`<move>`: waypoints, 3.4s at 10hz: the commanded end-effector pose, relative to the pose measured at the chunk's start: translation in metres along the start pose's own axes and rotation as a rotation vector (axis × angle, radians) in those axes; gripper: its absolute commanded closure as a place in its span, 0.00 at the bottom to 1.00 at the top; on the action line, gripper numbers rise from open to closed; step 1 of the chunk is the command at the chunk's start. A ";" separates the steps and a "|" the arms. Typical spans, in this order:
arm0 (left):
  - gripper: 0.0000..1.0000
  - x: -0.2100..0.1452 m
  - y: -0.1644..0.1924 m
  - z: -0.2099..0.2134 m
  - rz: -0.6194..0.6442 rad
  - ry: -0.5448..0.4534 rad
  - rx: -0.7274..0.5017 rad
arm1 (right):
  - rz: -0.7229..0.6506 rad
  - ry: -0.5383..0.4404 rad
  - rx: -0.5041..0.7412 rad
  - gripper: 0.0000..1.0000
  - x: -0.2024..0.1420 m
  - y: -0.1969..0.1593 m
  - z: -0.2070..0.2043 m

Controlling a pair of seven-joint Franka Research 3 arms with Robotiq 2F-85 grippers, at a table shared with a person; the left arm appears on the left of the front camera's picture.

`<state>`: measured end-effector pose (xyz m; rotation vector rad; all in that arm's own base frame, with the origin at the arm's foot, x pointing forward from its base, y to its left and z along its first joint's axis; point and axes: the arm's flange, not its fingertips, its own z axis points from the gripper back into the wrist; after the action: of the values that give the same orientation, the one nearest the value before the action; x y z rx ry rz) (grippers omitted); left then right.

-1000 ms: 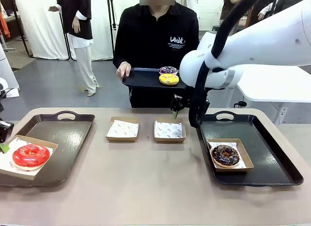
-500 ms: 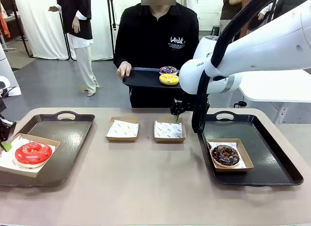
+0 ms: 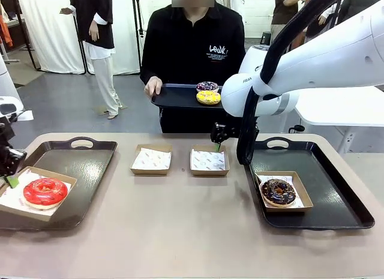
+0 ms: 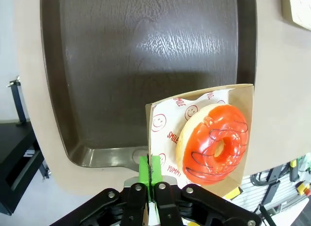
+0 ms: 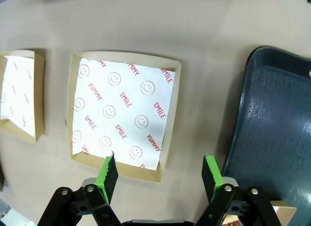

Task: Individually package the donuts and arrange them on the tray.
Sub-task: Place the picked Paper togo box on the Handle tray while simultaneously picking up another Paper togo box from the table with the other hand.

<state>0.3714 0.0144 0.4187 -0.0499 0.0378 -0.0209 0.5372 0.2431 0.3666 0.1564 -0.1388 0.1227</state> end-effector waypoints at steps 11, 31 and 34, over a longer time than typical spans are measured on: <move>0.99 0.019 -0.023 -0.038 0.122 -0.065 0.087 | -0.098 -0.033 -0.003 0.10 0.014 0.002 -0.050; 0.01 0.015 -0.036 -0.054 0.023 -0.009 0.052 | -0.108 -0.013 -0.027 1.00 0.013 0.002 -0.049; 0.00 0.014 -0.032 -0.051 0.012 -0.002 0.006 | -0.134 -0.026 -0.019 1.00 0.014 0.003 -0.048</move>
<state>0.3904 -0.0239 0.3694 -0.0007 0.0301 0.0072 0.5547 0.2497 0.3210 0.1772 -0.1379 0.0174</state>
